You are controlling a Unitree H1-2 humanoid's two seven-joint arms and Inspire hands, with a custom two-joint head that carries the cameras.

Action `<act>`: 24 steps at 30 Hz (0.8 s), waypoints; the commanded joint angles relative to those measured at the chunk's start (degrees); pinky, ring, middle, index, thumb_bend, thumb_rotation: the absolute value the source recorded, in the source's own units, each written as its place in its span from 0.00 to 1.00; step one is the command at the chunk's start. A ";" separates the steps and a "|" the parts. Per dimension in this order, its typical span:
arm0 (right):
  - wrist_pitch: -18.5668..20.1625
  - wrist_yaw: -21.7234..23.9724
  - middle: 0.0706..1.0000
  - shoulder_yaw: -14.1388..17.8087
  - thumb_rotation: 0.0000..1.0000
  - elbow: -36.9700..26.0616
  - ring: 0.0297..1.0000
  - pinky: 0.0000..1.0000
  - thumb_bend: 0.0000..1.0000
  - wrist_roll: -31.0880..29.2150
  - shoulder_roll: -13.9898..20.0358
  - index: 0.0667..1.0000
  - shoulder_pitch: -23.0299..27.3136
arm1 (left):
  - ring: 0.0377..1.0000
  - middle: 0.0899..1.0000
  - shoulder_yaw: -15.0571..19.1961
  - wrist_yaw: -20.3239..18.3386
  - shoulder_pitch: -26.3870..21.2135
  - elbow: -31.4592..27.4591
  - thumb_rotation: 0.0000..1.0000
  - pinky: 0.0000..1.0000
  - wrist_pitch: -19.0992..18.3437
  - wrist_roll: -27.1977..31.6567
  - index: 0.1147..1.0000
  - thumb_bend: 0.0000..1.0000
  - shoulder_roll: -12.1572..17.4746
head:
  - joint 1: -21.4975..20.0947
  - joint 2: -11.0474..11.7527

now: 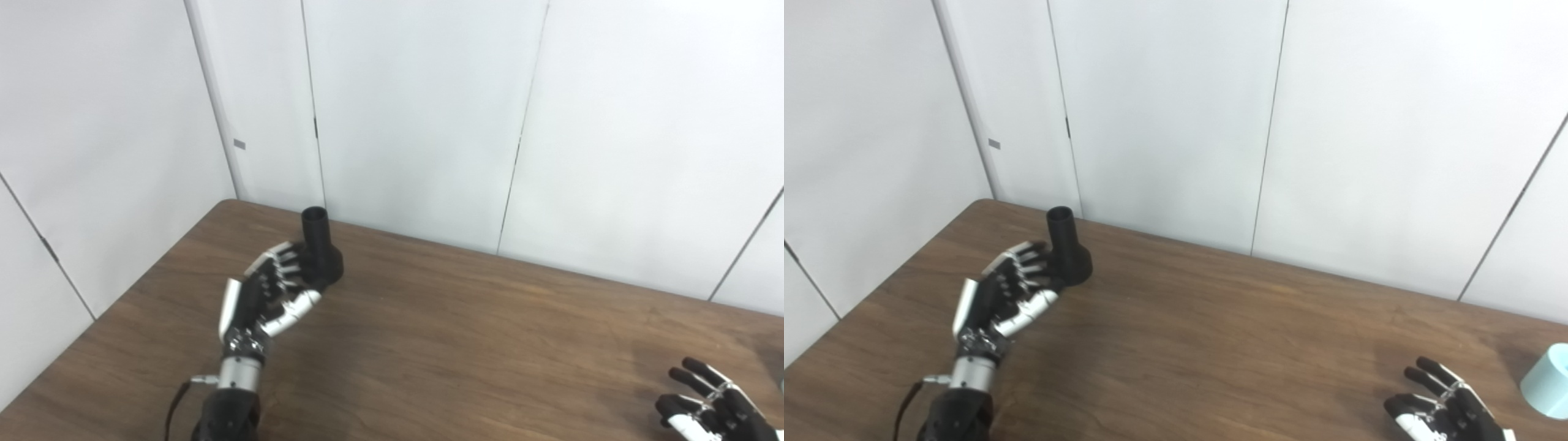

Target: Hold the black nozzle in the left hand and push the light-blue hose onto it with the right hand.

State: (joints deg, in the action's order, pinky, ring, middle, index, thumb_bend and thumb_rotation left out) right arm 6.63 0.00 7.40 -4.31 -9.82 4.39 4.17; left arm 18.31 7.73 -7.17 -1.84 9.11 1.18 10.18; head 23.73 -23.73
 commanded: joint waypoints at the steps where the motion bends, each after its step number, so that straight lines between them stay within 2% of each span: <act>1: -0.15 0.16 0.66 0.30 0.15 -1.77 0.52 0.37 0.66 -0.34 0.26 0.65 1.37 | 0.57 0.63 1.36 2.65 -3.05 -2.19 0.04 0.47 2.49 -1.62 0.68 0.66 0.94 | 0.07 -0.09; 3: -0.14 0.21 0.66 0.28 0.14 -1.62 0.51 0.36 0.66 -0.28 0.34 0.65 1.43 | 0.57 0.64 3.00 5.02 -4.12 -1.65 0.04 0.47 2.66 -2.51 0.67 0.66 1.39 | 0.18 -0.15; 5: 0.24 0.25 0.66 0.26 0.15 -1.78 0.52 0.36 0.68 -0.33 0.38 0.65 1.44 | 0.61 0.66 4.23 7.10 -5.25 -1.19 0.10 0.51 2.05 -4.21 0.68 0.67 2.17 | 0.25 -0.24; 8: 0.81 0.31 0.67 0.21 0.14 -2.19 0.52 0.36 0.67 -0.39 0.35 0.66 1.41 | 0.68 0.70 5.12 8.77 -6.65 -0.82 0.13 0.63 0.58 -7.14 0.69 0.68 4.26 | 0.25 -0.24; 12: 1.32 0.40 0.67 0.23 0.14 -2.84 0.53 0.37 0.65 -0.56 0.28 0.67 1.20 | 0.63 0.67 4.11 9.28 -8.20 2.31 0.10 0.57 1.74 -12.09 0.67 0.73 8.38 | 0.23 -0.43; 15: 1.82 0.51 0.68 0.29 0.12 -3.18 0.53 0.36 0.64 -0.86 0.29 0.67 1.12 | 0.69 0.72 2.59 7.28 -9.18 4.04 0.12 0.62 -0.49 -13.24 0.71 0.79 11.33 | 0.18 -0.78; 20: 2.51 0.43 0.69 0.18 0.07 -3.80 0.53 0.36 0.60 -0.80 0.29 0.68 0.96 | 0.87 0.92 -0.86 0.59 -10.63 7.62 0.21 0.74 -5.89 -12.36 0.97 0.88 16.96 | -0.13 -0.74; 23: 2.39 0.58 0.68 0.13 0.08 -3.99 0.53 0.35 0.60 -0.78 0.34 0.68 0.92 | 0.97 0.98 -2.47 -3.21 -11.74 10.13 0.25 0.90 -8.22 -11.12 1.00 0.94 19.37 | -0.13 -0.74; 24: 2.47 0.58 0.68 0.12 0.08 -4.12 0.53 0.35 0.60 -0.79 0.33 0.68 0.90 | 0.99 0.99 -2.94 -4.24 -12.07 10.73 0.26 0.92 -8.97 -10.85 1.00 0.95 19.96 | -0.13 -0.74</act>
State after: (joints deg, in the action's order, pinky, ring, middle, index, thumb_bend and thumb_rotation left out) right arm 10.14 0.06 7.37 -5.92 -10.13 4.57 4.03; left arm 15.57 4.37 -16.69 9.56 0.23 -9.96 27.67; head 23.64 -24.43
